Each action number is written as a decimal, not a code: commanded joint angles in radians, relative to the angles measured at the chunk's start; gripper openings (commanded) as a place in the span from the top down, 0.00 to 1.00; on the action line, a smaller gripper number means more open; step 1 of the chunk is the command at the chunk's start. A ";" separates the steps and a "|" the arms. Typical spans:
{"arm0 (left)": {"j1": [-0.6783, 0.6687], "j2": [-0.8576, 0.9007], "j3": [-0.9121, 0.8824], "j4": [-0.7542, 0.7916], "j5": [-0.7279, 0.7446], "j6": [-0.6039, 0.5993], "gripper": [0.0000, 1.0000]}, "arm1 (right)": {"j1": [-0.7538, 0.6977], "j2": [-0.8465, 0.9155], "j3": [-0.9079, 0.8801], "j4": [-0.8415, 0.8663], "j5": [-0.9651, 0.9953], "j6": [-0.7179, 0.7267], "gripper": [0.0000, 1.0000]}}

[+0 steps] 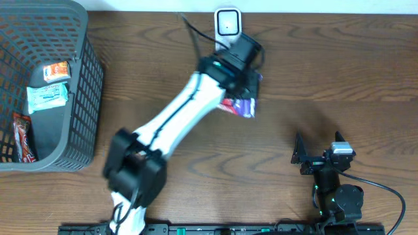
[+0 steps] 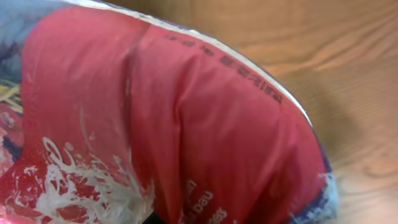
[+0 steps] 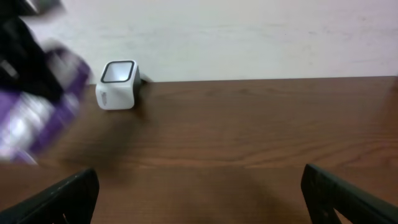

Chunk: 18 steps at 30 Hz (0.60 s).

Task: Scan the item barcode
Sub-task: 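Lift the purple pack past the scanner and drop it on the table, then return the left gripper into the basket toward the mint-green pack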

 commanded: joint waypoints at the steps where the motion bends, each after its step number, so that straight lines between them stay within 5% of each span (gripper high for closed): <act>1: -0.037 0.047 -0.002 0.016 -0.024 -0.075 0.68 | -0.002 -0.003 -0.002 -0.004 0.000 -0.008 0.01; 3: -0.047 0.062 -0.002 0.031 -0.025 -0.071 0.25 | -0.002 -0.003 -0.002 -0.004 0.000 -0.008 0.01; 5: -0.045 0.058 0.000 0.053 -0.024 -0.035 0.02 | -0.002 -0.003 -0.002 -0.004 0.000 -0.008 0.01; 12: 0.060 -0.095 0.042 0.066 -0.025 0.055 0.02 | -0.002 -0.003 -0.002 -0.004 0.000 -0.008 0.01; 18: 0.276 -0.315 0.048 0.069 -0.025 0.058 0.02 | -0.002 -0.003 -0.002 -0.004 0.000 -0.008 0.01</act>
